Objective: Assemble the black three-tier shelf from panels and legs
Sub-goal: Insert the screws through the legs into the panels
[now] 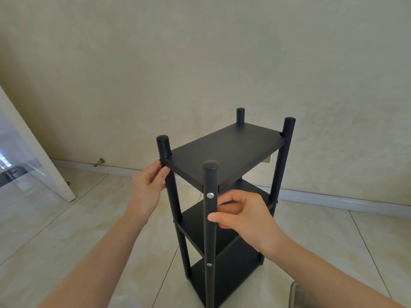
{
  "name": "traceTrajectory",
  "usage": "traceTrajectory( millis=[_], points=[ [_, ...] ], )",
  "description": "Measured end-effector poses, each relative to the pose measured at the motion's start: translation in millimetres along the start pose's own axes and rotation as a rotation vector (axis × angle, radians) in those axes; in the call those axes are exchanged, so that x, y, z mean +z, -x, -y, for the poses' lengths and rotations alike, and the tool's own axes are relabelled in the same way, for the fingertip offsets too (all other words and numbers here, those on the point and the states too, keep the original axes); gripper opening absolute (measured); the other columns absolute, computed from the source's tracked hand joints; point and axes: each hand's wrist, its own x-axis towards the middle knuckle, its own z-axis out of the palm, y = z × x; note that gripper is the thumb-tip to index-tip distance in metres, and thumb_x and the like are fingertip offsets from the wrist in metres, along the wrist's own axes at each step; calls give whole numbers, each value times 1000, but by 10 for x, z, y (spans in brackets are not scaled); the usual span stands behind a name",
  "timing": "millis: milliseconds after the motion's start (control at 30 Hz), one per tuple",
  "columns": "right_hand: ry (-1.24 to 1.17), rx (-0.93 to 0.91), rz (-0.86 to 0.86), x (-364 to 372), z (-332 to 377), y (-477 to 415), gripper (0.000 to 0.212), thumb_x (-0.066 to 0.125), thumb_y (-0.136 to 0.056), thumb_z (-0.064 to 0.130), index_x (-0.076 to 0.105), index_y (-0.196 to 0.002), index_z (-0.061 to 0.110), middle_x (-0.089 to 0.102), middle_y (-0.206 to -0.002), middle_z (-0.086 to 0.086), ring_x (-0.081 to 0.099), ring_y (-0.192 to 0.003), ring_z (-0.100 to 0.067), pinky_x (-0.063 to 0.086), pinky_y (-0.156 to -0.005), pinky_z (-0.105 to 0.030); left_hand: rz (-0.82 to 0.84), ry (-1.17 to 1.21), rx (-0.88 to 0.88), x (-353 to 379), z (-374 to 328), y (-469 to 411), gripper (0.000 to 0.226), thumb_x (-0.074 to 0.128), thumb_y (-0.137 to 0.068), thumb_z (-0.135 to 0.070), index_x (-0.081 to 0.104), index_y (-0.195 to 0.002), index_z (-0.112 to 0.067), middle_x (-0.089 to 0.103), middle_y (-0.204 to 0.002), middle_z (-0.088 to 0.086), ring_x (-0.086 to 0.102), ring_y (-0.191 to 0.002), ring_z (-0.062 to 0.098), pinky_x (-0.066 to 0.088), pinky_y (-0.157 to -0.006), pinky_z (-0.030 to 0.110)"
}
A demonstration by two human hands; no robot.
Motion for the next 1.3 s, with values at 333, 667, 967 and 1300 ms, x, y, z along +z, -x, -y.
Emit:
traceTrajectory(
  millis=[333, 667, 967, 1300],
  points=[
    [48, -33, 121, 157, -32, 4, 19, 73, -88, 14, 72, -105, 20, 75, -103, 10, 70, -96, -2, 55, -95, -26, 0, 1, 18, 23, 132, -105, 39, 48, -107, -15, 67, -118, -47, 75, -110, -17, 69, -108, 8, 58, -89, 24],
    [296, 168, 261, -294, -279, -272, 11, 67, -92, 37, 71, -102, 38, 70, -105, 19, 64, -102, -1, 52, -94, -26, 153, -150, -73, -21, 60, -49, 38, 44, -106, -42, 35, -135, -65, 49, -125, -48, 49, -117, -16, 36, -106, 27],
    [285, 336, -304, -980, -525, -605, 25, 55, -99, 24, 69, -95, 4, 74, -88, -8, 69, -82, -19, 56, -68, -29, 469, -347, -107, -129, 166, 116, 105, 81, -83, -38, 4, -151, -62, 22, -139, -53, 24, -138, -7, 29, -111, 33],
    [145, 318, -496, -1085, -677, -763, 26, 61, -97, 24, 43, -112, 13, 57, -108, -10, 61, -96, -28, 56, -86, -41, 748, -300, -245, 112, 124, 457, 56, 79, -86, -33, 49, -130, -49, 58, -119, -45, 55, -111, -22, 45, -87, 2]
  ],
)
